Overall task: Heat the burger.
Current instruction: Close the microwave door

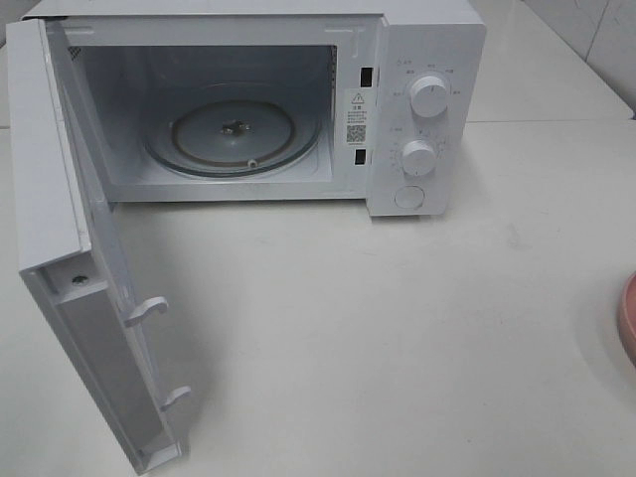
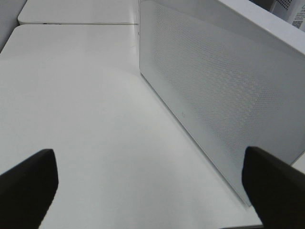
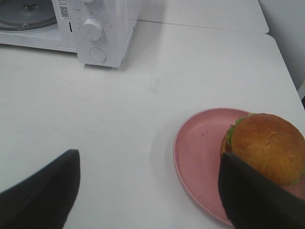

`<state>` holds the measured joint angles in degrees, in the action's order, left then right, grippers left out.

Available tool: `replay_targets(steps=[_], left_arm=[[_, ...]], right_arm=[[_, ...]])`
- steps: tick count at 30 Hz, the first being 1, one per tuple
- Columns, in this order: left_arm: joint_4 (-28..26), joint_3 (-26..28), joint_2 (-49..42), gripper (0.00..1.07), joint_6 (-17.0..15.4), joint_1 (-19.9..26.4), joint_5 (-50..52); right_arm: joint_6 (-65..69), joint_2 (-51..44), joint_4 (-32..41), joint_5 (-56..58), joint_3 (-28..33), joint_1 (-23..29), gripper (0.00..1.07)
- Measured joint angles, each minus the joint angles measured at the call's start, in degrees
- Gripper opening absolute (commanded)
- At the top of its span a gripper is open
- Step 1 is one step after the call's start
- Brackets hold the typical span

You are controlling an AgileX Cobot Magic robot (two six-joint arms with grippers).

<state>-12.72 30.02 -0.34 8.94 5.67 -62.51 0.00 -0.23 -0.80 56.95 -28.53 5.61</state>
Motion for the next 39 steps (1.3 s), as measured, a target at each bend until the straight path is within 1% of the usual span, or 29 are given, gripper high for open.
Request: replay_targets(steps=[39], left_arm=[[0.0, 0.0, 0.0, 0.98, 0.0, 0.0, 0.0]], right_arm=[[0.0, 0.0, 0.06, 0.0, 0.0, -0.23, 0.76]])
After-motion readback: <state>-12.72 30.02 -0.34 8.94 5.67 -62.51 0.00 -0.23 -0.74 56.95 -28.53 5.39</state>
